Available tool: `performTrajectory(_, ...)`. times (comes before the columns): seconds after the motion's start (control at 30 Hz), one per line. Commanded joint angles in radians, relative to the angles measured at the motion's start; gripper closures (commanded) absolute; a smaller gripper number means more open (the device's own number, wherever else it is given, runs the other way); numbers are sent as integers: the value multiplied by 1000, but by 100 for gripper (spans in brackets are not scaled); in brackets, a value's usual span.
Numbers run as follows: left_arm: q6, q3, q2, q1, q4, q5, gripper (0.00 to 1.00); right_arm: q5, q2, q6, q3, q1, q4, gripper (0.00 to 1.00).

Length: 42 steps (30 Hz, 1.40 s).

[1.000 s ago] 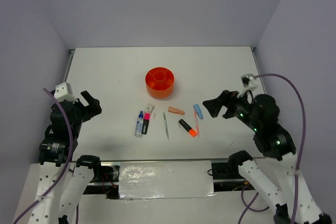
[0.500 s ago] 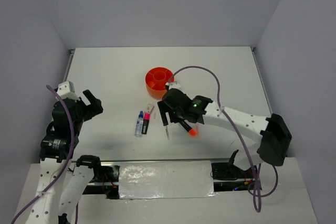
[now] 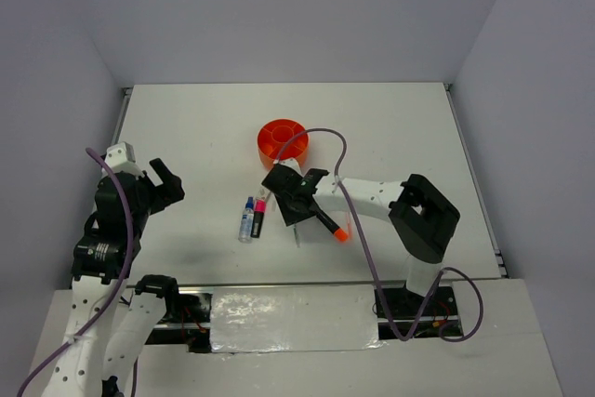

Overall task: Sort the stationery into containers
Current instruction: Pick up the pen from the center of the board.

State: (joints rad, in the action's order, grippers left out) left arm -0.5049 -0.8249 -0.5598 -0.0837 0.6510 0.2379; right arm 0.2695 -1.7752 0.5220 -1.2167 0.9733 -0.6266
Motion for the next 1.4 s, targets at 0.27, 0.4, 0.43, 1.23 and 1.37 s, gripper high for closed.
performTrajectory(0.27, -6, -16, 1, -5, -36, -9, 1, -26, -95, 21, -9, 8, 94, 53)
performTrajectory(0.4, -7, -16, 8, -4, -36, -6, 1, -36, -127, 33, -3, 7, 105, 59)
performTrajectory(0.43, -6, -14, 8, -4, -34, -6, 1, -32, -138, 36, -1, 8, 102, 62)
performTrajectory(1.23, -102, 56, -71, -154, -336, -409, 1, 157, 794, 231, 287, 38, 87, 100)
performTrajectory(1.37, -158, 40, -300, -580, -399, -71, 1, 237, 974, 236, 253, 36, -66, 100)
